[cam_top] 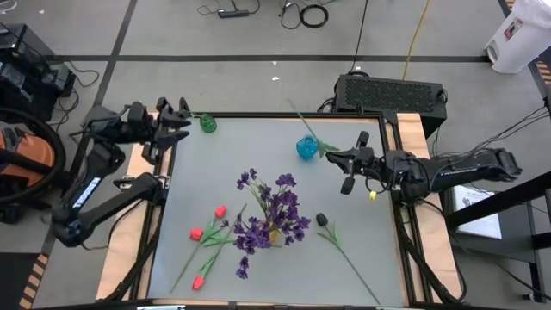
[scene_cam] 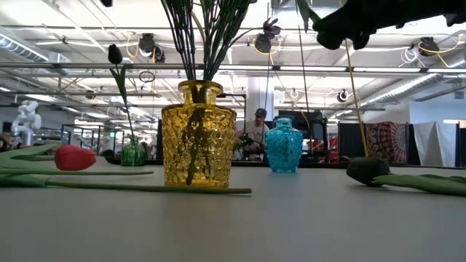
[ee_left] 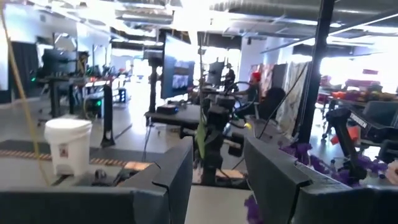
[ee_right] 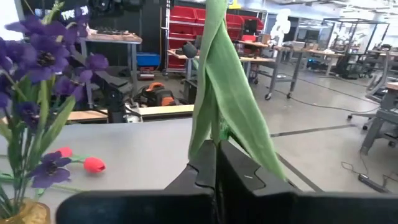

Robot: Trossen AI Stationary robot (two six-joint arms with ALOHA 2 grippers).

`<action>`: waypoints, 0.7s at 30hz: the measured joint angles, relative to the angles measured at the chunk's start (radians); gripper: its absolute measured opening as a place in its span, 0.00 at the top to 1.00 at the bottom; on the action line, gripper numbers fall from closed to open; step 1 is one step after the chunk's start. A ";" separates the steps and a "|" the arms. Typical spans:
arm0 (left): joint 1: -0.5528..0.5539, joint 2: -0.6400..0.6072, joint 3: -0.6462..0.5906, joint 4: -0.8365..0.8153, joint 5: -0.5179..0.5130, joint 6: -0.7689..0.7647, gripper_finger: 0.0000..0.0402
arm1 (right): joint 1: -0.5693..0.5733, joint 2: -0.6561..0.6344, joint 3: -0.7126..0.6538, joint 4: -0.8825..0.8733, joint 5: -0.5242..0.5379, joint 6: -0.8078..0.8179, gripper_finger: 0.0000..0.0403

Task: Sort flowers into vase by color
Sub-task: Put the bottom black flower into the green vase

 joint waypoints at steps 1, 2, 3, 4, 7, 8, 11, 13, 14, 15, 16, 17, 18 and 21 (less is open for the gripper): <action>-0.014 0.022 0.000 0.031 -0.007 0.000 0.63 | -0.009 0.002 0.000 0.001 -0.013 0.000 1.00; -0.028 0.047 0.000 0.064 -0.015 0.000 0.63 | -0.018 0.004 0.000 0.001 -0.028 0.000 1.00; -0.042 0.073 0.000 0.096 -0.026 0.000 0.63 | -0.027 0.007 0.000 0.002 -0.037 0.001 1.00; -0.056 0.102 0.000 0.125 -0.036 0.001 0.63 | -0.035 0.010 0.000 0.002 -0.043 0.005 1.00; -0.099 0.195 0.000 0.214 -0.057 0.001 0.63 | -0.062 0.022 0.000 0.002 -0.059 0.009 1.00; -0.116 0.227 0.005 0.227 -0.062 0.001 0.63 | -0.068 0.027 0.000 0.000 -0.060 0.013 1.00; -0.169 0.324 0.047 0.211 -0.075 0.031 0.63 | -0.083 0.042 0.000 -0.038 -0.063 0.018 1.00; -0.209 0.380 0.088 0.165 -0.103 0.079 0.63 | -0.094 0.052 0.000 -0.078 -0.085 0.037 1.00; -0.230 0.407 0.118 0.123 -0.122 0.117 0.63 | -0.097 0.057 0.000 -0.105 -0.091 0.049 1.00; -0.251 0.433 0.149 0.061 -0.148 0.166 0.63 | -0.099 0.061 0.000 -0.128 -0.101 0.059 1.00; -0.274 0.458 0.185 -0.017 -0.181 0.222 0.63 | -0.100 0.063 0.000 -0.153 -0.113 0.069 1.00; -0.299 0.485 0.226 -0.106 -0.226 0.283 0.63 | -0.100 0.063 0.000 -0.181 -0.114 0.074 1.00; -0.325 0.510 0.271 -0.203 -0.283 0.350 0.63 | -0.100 0.063 0.000 -0.204 -0.115 0.082 1.00; -0.409 0.587 0.419 -0.472 -0.490 0.535 0.63 | -0.100 0.063 0.000 -0.264 -0.115 0.102 1.00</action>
